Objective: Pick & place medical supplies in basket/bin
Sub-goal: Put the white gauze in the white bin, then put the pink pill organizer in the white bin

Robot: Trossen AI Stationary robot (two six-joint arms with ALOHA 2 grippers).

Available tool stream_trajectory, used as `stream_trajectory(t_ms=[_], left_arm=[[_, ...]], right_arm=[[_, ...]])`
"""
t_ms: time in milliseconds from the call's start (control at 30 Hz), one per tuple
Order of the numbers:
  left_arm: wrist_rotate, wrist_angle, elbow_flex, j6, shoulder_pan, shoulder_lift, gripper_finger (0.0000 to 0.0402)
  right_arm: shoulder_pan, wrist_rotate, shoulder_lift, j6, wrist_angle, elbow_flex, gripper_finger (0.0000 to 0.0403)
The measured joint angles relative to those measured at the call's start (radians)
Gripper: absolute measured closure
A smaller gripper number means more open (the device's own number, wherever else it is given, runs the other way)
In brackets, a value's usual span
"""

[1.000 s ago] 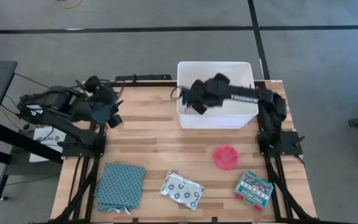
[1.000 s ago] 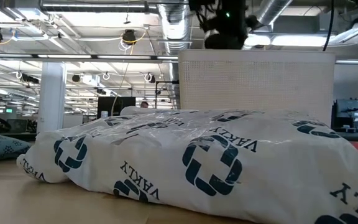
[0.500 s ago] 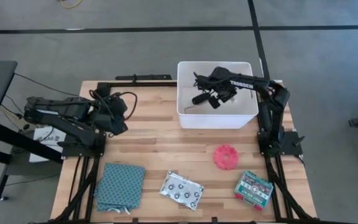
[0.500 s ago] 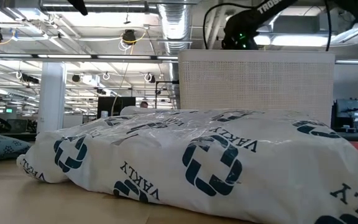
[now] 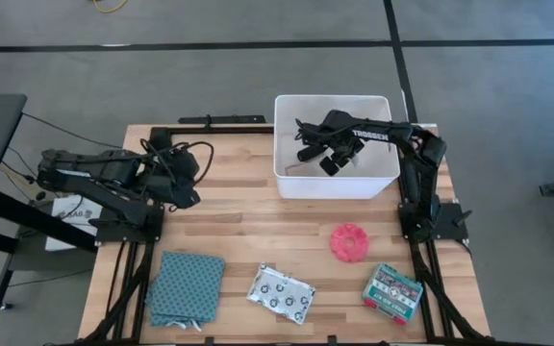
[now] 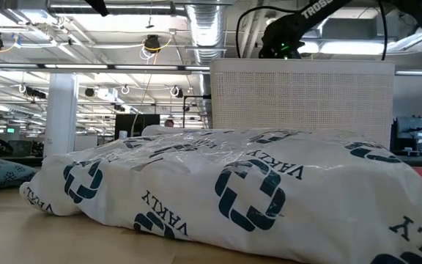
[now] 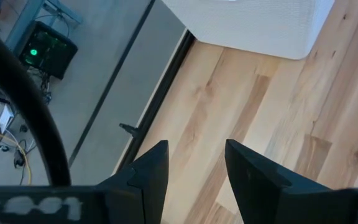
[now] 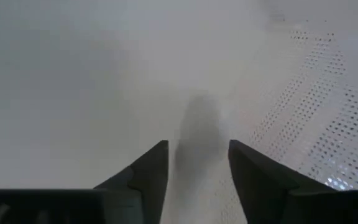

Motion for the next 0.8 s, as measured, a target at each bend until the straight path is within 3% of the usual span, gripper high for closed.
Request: stream_trajectory(t_ms=[233,433,600,800], left_arm=[[0.000,0.002,0.000,0.005,0.000,0.000,0.0253],[0.000,0.002,0.000,0.005,0.000,0.000,0.0253],[0.000,0.002,0.000,0.005,0.000,0.000,0.0253],[0.000,0.002,0.000,0.005,0.000,0.000,0.0253]], right_arm=[[0.011,0.020,0.000,-0.010,-0.118,0.045,0.0187],[0.019,0.015,0.000,-0.040,-0.128,0.131,0.0170],[0.051,-0.064,0.000,-0.098,-0.129,0.250,0.0168],[0.117,-0.244,0.000,-0.115,-0.129,0.487,0.0168]])
